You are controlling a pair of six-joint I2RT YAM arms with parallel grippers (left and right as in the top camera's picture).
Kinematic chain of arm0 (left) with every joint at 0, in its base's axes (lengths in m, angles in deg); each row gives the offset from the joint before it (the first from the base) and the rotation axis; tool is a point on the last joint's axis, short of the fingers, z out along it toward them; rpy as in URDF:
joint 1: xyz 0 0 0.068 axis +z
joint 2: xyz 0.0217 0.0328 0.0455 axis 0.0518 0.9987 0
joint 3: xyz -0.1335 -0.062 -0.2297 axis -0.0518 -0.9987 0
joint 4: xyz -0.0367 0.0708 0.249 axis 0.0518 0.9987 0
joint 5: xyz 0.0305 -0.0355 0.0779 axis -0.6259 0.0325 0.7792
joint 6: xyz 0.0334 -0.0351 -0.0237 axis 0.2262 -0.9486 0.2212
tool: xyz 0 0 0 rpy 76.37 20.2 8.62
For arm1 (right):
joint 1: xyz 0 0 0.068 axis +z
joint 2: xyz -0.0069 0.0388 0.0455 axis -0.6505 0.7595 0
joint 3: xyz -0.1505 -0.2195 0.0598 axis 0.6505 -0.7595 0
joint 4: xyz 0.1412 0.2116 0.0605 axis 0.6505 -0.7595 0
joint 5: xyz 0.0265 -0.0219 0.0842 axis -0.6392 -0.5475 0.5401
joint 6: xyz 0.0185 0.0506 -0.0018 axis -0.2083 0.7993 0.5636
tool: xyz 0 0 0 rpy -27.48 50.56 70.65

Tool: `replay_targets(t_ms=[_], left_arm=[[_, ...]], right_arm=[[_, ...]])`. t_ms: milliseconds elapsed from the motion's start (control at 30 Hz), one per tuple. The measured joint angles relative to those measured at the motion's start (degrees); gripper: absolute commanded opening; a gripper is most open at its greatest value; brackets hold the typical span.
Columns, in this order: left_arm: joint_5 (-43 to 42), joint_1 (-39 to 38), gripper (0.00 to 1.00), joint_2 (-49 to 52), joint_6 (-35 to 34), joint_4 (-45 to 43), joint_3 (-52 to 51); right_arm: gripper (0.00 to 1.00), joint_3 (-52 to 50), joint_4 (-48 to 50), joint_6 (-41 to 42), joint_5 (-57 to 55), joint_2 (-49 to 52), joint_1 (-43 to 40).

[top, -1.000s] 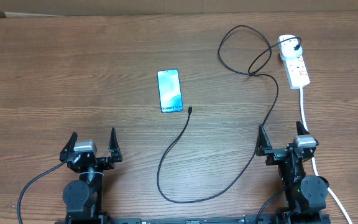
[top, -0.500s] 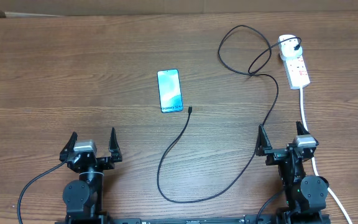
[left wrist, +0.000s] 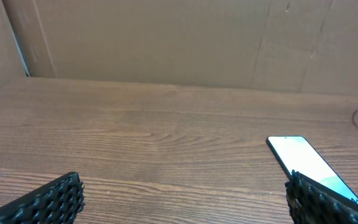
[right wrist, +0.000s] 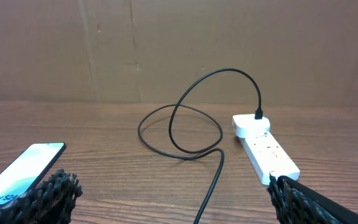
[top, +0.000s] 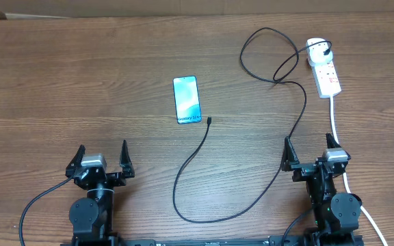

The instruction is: Plug charger to phone and switch on socket

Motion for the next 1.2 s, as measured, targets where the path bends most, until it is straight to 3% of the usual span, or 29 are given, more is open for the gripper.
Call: replay_targets(t_ms=[367, 600, 867, 1000, 1200], left_arm=[[-0.98, 0.0, 1.0, 0.0, -1.36, -0.02, 0.0], [-11.96, 0.0, 1.0, 0.0, -17.64, -1.55, 0.0], [-16.81, 0.0, 1.0, 0.0, -44.37, -7.02, -0.02], [-19.45, 0.0, 1.0, -0.02, -50.34, -16.85, -0.02], [-21.62, 0.0, 1.0, -0.02, -53.05, -25.81, -0.02]], right_arm=[[1.0, 0.0, 0.02, -0.02, 0.0, 0.0, 0.0], [1.0, 0.0, -0.02, 0.0, 0.0, 0.0, 0.0], [1.0, 0.0, -0.02, 0.0, -0.02, 0.0, 0.0], [1.0, 0.0, 0.0, 0.0, 0.0, 0.0, 0.0], [1.0, 0.0, 0.0, -0.02, 0.0, 0.0, 0.0]])
